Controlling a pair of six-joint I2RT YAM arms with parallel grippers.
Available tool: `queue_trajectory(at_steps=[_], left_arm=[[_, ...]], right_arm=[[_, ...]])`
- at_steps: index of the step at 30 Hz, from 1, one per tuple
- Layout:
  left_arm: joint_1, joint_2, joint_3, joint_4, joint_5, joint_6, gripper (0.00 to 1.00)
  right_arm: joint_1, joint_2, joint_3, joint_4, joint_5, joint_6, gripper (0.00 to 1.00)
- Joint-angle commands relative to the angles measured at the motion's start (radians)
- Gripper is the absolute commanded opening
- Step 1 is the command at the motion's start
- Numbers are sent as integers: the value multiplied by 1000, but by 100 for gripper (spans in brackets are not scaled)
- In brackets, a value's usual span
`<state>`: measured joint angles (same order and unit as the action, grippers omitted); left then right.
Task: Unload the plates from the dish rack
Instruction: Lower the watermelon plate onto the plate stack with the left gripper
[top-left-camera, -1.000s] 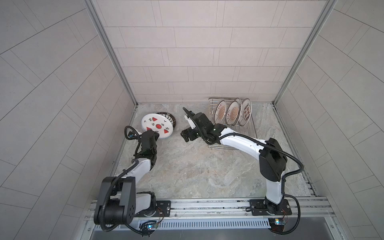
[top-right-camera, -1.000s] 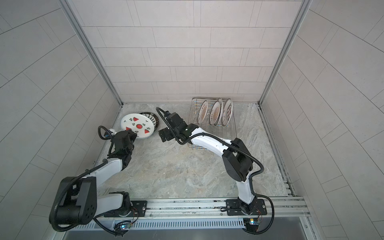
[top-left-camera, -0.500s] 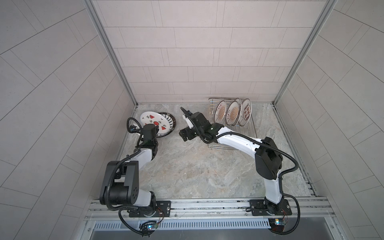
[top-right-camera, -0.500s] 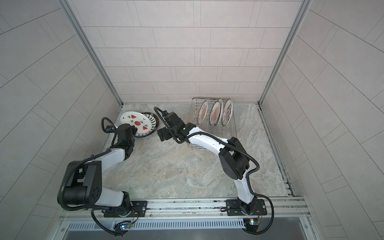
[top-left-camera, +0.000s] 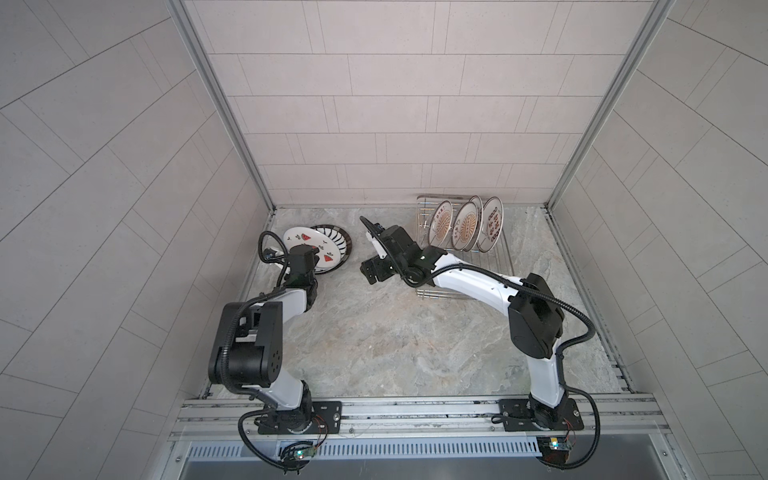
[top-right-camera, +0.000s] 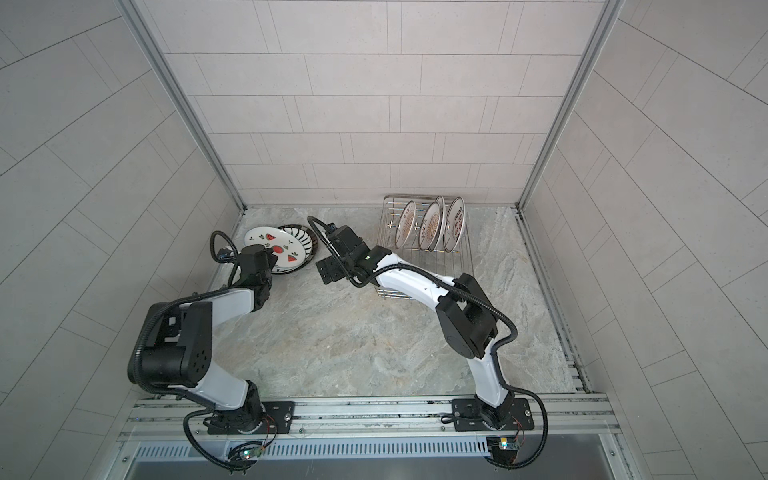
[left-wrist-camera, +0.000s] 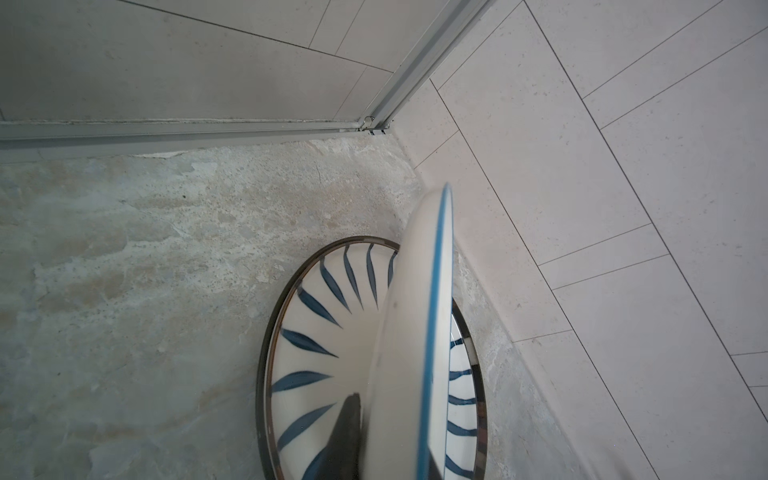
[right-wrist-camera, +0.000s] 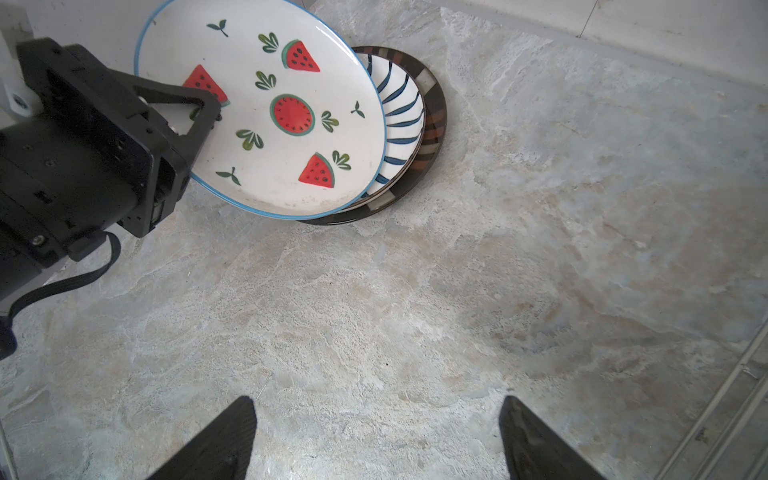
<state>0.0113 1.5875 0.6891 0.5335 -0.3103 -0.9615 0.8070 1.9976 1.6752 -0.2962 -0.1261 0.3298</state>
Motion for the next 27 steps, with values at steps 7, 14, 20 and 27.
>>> queue_trajectory(at_steps=[7, 14, 20, 27], left_arm=[[4, 38, 45, 120, 27, -48, 7], [5, 76, 29, 140, 45, -62, 11], [5, 118, 27, 159, 64, -72, 14], [4, 149, 36, 154, 77, -50, 18]], right_arm=[[7, 10, 14, -21, 39, -15, 93], [8, 14, 9, -22, 46, -7, 92], [8, 12, 5, -21, 43, 2, 92], [7, 9, -3, -20, 46, 8, 91]])
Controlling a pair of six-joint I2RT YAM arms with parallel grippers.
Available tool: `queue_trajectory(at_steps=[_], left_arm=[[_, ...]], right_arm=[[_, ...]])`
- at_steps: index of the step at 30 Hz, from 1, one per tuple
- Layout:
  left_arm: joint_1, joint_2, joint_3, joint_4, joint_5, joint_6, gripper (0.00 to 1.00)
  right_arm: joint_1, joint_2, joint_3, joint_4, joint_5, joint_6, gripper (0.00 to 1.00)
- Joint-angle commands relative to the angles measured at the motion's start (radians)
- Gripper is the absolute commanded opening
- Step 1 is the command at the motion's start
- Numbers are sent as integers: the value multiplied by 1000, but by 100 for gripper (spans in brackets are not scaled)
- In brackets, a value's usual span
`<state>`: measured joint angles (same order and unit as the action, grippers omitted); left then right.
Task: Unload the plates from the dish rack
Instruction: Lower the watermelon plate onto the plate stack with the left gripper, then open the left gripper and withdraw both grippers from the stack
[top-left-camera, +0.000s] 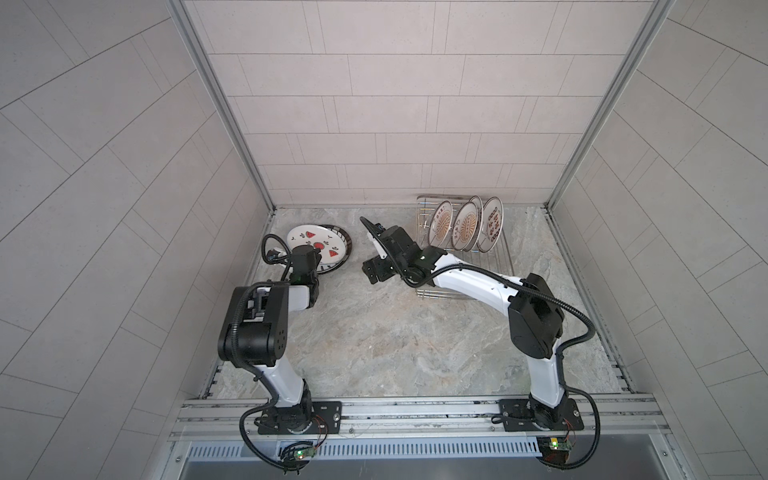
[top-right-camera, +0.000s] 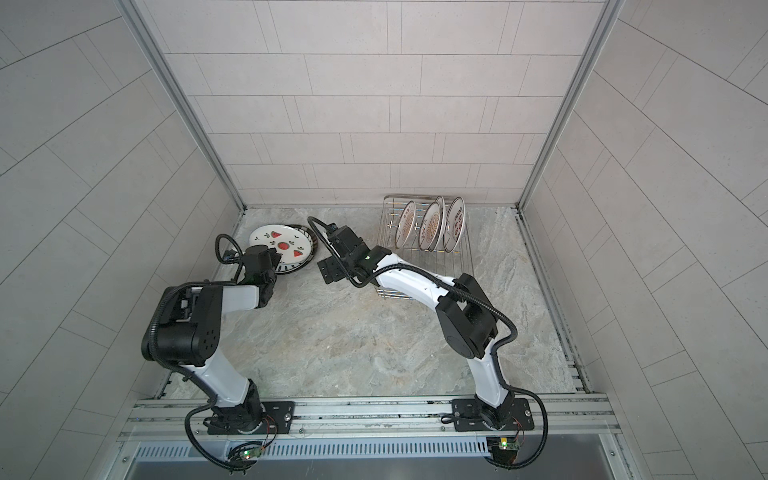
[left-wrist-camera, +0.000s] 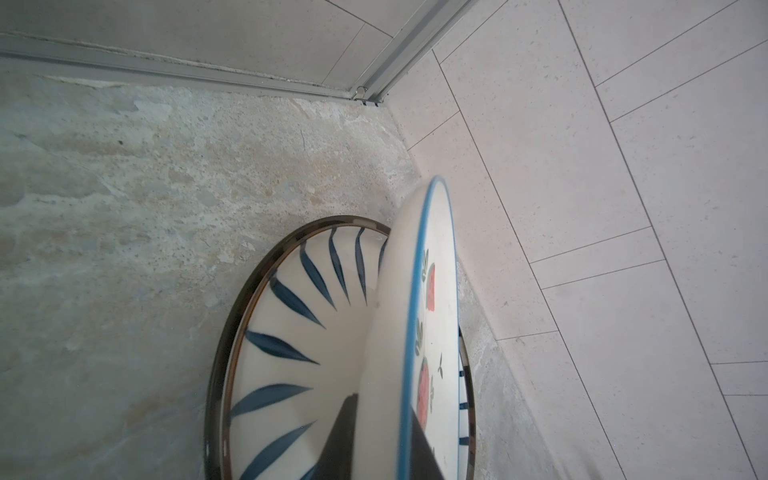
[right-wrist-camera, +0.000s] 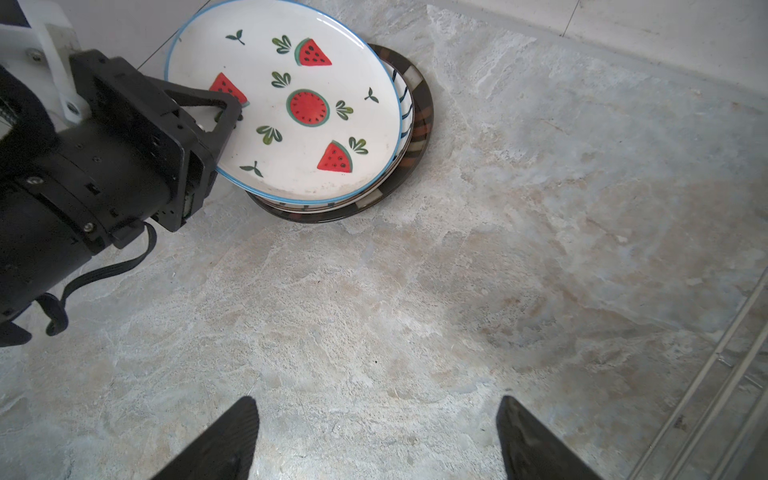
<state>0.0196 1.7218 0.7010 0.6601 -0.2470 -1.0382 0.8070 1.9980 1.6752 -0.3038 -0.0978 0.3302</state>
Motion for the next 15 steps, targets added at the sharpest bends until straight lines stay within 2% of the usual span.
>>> queue_trajectory(at_steps=[1, 5, 11, 15], left_arm=[[-5, 22, 25, 30, 19, 30, 18], [-4, 33, 25, 18, 18, 42, 21], [-3, 24, 51, -48, -7, 101, 31], [-3, 22, 61, -87, -52, 129, 32]], right_arm=[[7, 7, -5, -12, 18, 9, 91], [8, 5, -10, -12, 24, 11, 91], [8, 2, -14, -15, 29, 11, 90], [7, -1, -18, -13, 35, 12, 90]])
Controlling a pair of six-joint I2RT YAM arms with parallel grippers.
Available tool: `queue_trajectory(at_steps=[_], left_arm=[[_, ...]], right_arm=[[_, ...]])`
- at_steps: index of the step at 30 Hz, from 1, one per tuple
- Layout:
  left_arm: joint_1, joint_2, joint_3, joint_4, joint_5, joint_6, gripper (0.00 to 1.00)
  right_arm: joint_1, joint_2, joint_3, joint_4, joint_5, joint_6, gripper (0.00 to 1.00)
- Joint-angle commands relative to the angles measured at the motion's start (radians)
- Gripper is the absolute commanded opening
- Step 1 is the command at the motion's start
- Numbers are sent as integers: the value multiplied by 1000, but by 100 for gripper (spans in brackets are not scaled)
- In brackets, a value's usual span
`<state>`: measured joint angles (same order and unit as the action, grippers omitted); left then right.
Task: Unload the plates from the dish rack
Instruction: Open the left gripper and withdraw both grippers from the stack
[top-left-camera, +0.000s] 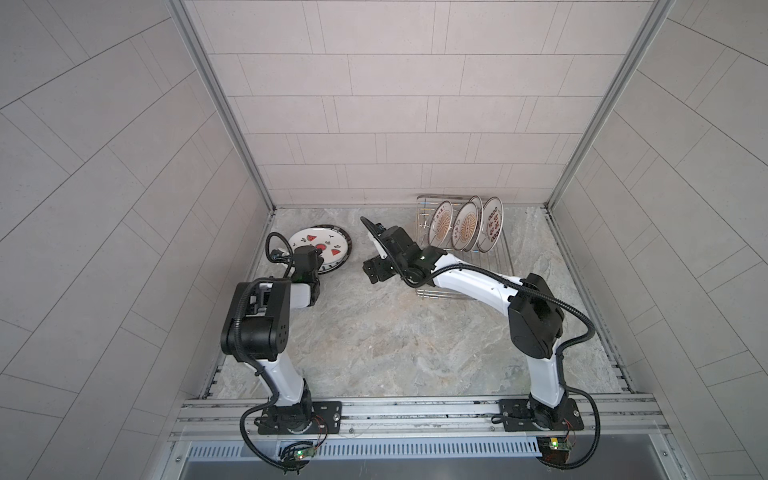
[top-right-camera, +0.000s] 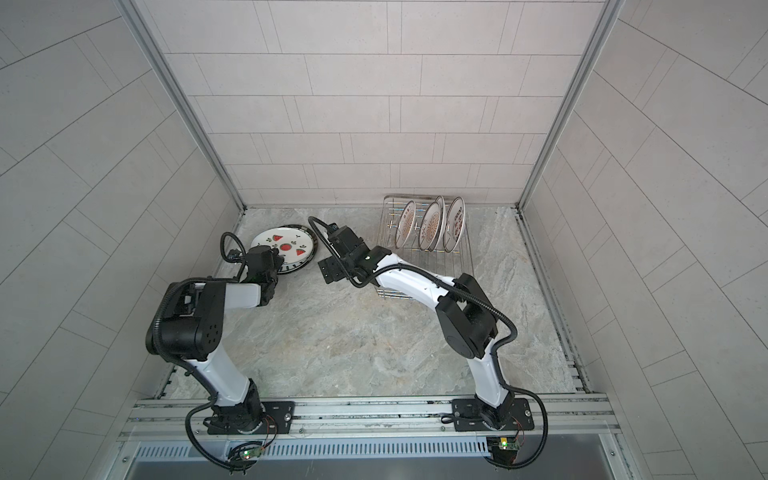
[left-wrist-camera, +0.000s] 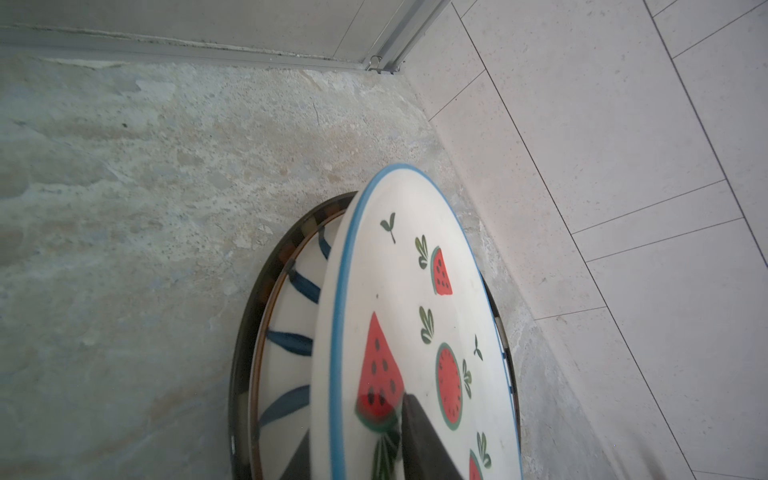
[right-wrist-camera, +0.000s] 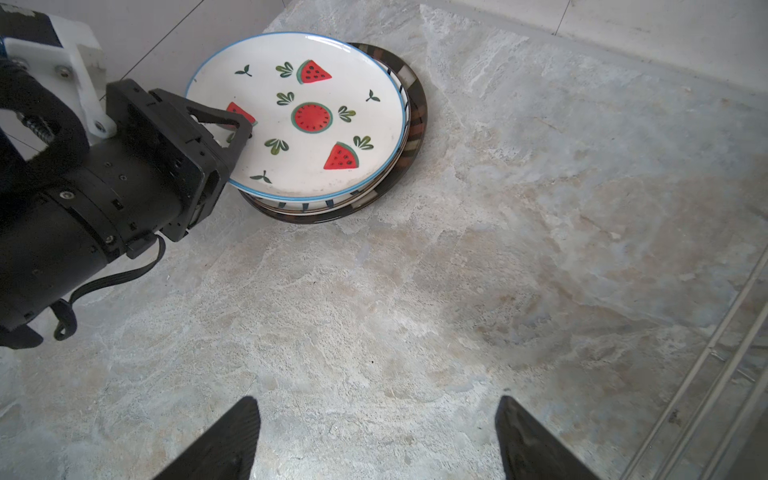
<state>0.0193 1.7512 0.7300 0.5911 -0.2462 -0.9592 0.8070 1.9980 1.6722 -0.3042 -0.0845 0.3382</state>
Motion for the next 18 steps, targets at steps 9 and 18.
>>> queue_trajectory(at_steps=[9, 18], left_arm=[[-3, 4, 31, -41, -88, 76, 43], [-2, -25, 8, -56, -128, 87, 47]], right_arm=[[8, -9, -19, -2, 34, 23, 90], [7, -31, -38, 10, 37, 31, 90]])
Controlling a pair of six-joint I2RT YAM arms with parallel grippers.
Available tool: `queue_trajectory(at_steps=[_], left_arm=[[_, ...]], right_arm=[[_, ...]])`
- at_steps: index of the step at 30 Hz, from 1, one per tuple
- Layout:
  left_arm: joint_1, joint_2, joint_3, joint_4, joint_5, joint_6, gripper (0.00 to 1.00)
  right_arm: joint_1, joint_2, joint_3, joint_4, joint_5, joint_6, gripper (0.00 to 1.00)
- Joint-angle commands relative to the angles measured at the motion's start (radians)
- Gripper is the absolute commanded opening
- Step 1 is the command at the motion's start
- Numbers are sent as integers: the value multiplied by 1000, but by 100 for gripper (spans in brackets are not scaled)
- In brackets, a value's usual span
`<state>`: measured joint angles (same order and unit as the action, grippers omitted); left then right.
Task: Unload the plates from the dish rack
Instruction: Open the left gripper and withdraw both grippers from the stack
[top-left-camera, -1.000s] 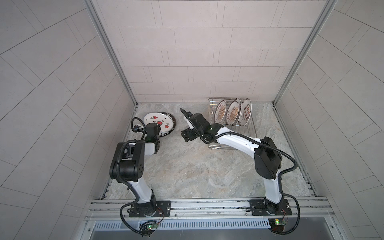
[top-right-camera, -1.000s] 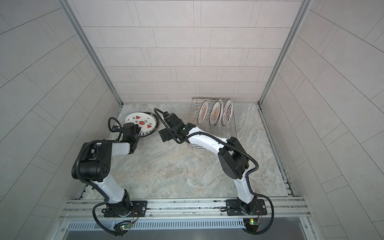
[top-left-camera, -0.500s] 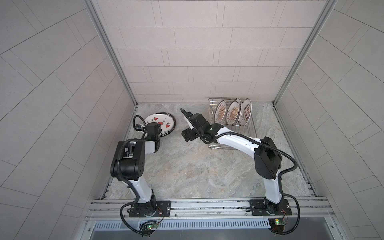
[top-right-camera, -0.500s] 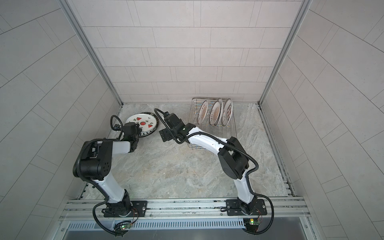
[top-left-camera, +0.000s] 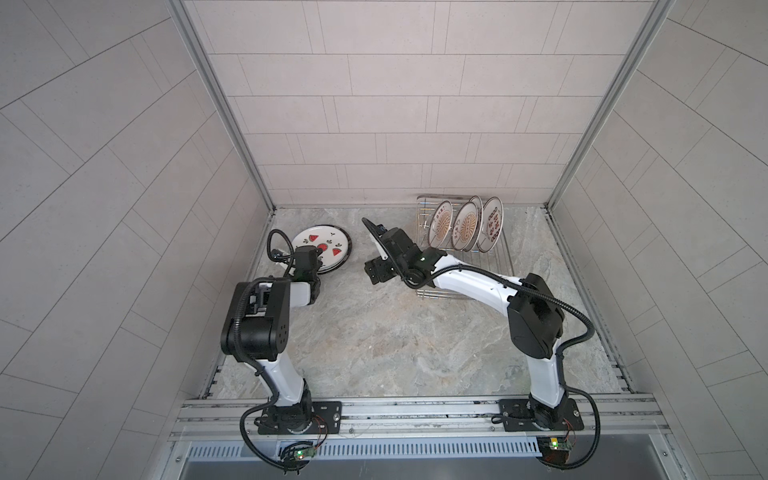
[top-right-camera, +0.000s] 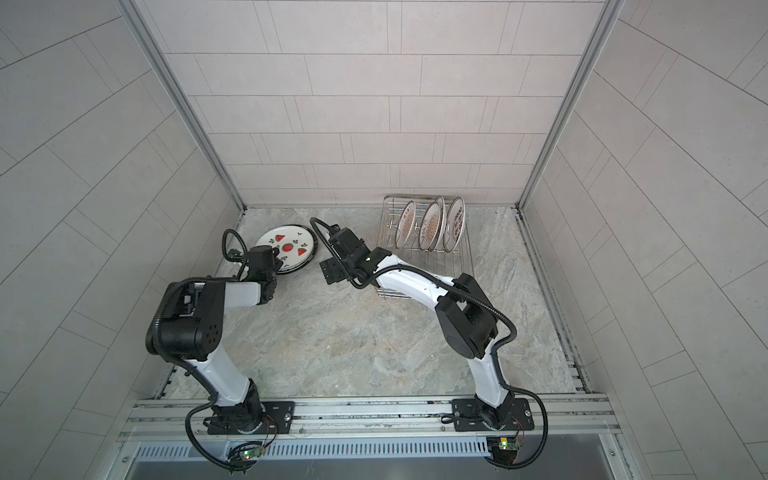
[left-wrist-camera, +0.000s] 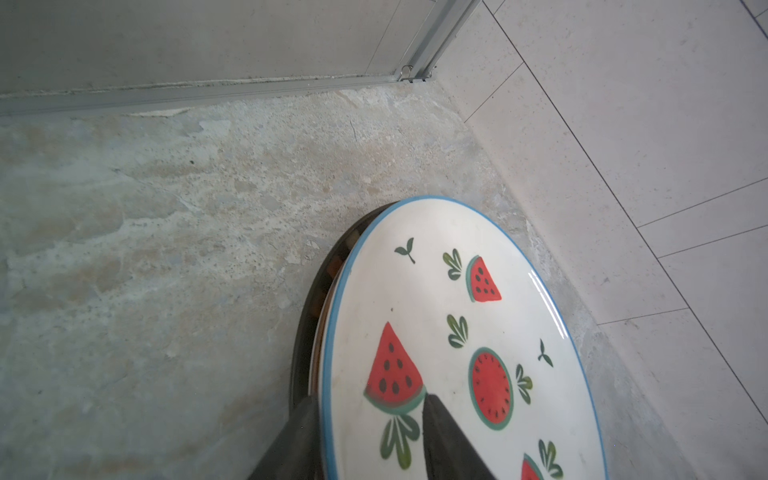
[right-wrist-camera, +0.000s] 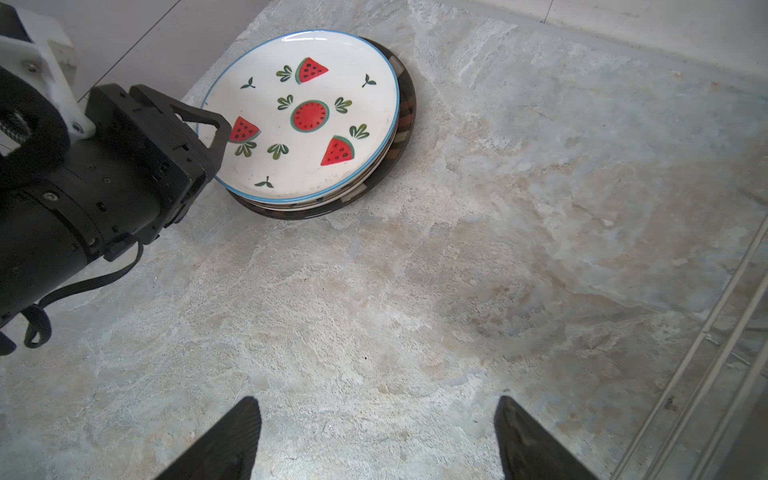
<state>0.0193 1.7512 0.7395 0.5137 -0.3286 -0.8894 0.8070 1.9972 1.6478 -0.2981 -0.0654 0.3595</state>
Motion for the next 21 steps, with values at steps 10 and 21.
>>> queue_trajectory(at_steps=[10, 21], left_arm=[[-2, -57, -21, 29, -61, 27, 60], [-3, -287, -90, 15, 1, 57, 78]], right_arm=[[11, -75, -48, 21, 26, -2, 89], [29, -256, -169, 94, 89, -49, 89]])
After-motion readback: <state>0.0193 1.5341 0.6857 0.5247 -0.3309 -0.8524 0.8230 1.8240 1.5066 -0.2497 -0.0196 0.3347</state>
